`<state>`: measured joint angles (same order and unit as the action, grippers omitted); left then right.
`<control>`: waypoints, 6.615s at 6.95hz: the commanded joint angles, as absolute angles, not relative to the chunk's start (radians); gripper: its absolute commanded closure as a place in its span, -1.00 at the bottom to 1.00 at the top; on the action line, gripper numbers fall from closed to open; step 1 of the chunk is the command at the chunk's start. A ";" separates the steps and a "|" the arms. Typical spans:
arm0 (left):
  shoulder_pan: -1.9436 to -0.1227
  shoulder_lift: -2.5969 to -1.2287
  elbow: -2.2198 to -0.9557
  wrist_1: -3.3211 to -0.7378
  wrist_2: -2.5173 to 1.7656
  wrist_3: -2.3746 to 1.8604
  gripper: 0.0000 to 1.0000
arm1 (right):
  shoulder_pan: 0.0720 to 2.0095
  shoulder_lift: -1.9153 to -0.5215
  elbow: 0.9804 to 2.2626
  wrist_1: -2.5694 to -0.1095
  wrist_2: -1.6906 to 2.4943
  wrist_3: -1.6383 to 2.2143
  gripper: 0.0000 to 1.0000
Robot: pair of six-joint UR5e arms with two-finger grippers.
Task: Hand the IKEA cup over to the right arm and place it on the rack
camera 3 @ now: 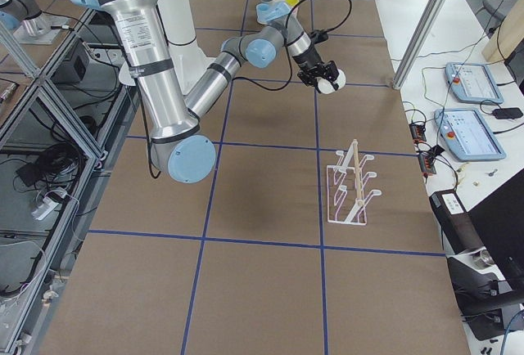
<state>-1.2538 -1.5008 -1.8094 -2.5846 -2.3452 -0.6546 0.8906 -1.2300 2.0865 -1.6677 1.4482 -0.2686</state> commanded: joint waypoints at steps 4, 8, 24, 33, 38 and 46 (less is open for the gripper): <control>-1.426 -1.387 -1.758 -2.582 -2.399 -0.329 -1.00 | 1.195 -1.160 1.704 -1.541 1.460 -0.984 1.00; -1.428 -1.359 -1.756 -2.594 -2.424 -0.328 -1.00 | 1.209 -1.118 1.447 -1.339 1.448 -1.148 1.00; -1.427 -1.359 -1.755 -2.597 -2.444 -0.342 -1.00 | 1.046 -1.198 1.460 -1.328 1.275 -1.121 0.31; -1.427 -1.361 -1.759 -2.597 -2.427 -0.342 -1.00 | 1.035 -1.175 1.609 -1.333 1.470 -0.840 -0.96; -1.372 -1.365 -1.735 -2.592 -2.286 -0.383 -1.00 | 1.011 -1.198 1.874 -1.327 1.989 -0.101 -0.98; -0.963 -1.401 -1.608 -2.770 -1.887 -0.770 -1.00 | 0.905 -1.192 1.967 -1.327 1.990 0.137 -0.98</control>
<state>-0.9826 -1.3996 -1.6231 -2.7627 -1.9081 -0.7662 0.9067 -1.1889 1.9654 -1.3270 1.9895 0.1361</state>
